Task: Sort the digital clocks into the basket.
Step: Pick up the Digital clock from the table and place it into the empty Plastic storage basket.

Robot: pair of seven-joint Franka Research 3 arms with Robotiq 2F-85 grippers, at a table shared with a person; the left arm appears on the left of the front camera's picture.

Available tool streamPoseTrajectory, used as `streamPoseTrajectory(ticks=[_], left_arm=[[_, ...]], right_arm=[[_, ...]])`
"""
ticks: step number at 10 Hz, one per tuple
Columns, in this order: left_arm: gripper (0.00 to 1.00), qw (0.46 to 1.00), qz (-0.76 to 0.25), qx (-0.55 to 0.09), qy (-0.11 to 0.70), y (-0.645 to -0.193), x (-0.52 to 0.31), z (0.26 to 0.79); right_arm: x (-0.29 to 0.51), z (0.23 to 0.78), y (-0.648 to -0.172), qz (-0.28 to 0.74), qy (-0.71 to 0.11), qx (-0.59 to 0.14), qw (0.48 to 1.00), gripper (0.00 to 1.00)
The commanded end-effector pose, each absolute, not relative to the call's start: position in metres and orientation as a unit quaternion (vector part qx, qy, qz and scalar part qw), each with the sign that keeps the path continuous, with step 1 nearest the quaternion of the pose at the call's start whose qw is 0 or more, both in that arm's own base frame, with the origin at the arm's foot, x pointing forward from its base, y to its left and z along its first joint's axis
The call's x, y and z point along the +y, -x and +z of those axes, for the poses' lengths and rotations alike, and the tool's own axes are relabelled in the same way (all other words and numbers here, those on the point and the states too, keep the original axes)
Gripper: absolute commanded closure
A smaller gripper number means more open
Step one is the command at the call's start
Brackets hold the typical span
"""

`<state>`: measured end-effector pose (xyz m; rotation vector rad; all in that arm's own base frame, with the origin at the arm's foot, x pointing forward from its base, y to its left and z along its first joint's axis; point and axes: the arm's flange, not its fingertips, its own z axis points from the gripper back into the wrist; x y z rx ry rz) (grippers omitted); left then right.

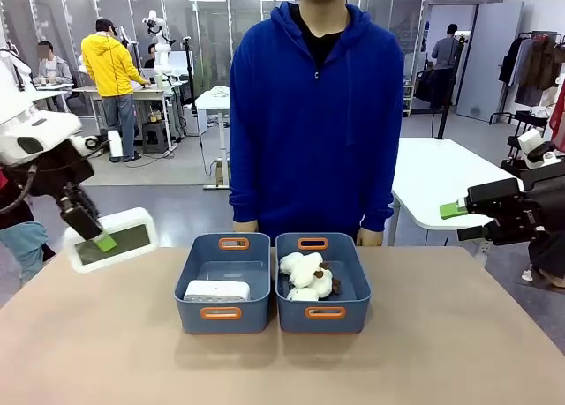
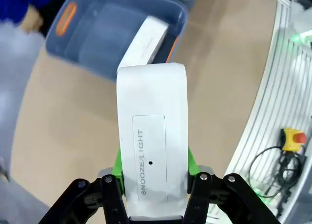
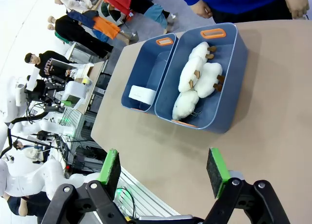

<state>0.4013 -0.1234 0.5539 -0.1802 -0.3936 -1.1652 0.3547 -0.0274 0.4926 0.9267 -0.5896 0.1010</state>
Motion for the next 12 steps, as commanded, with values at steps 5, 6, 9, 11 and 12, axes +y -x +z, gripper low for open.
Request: streamPoseTrajectory(ticks=[5,6,9,11,12], left_arm=[[1.0,0.711,-0.69,-0.135,0.007,-0.478,-0.258,0.517],[1.0,0.705,-0.698,-0.125,0.01,-0.492,-0.263,0.512],[1.0,0.688,-0.713,-0.134,0.013,-0.528,-0.265,0.486],[1.0,0.689,-0.711,-0.133,0.036,-0.551,-0.26,0.471],[1.0,0.691,-0.707,-0.145,0.048,-0.562,-0.262,0.464]], right_arm=[[-0.028,0.494,-0.355,0.05,-0.441,-0.279,0.852,0.1],[-0.028,0.494,-0.355,0.05,-0.441,-0.279,0.852,0.1],[-0.028,0.494,-0.355,0.05,-0.441,-0.279,0.852,0.1],[-0.028,0.494,-0.355,0.05,-0.441,-0.279,0.852,0.1],[-0.028,0.494,-0.355,0.05,-0.441,-0.279,0.852,0.1]])
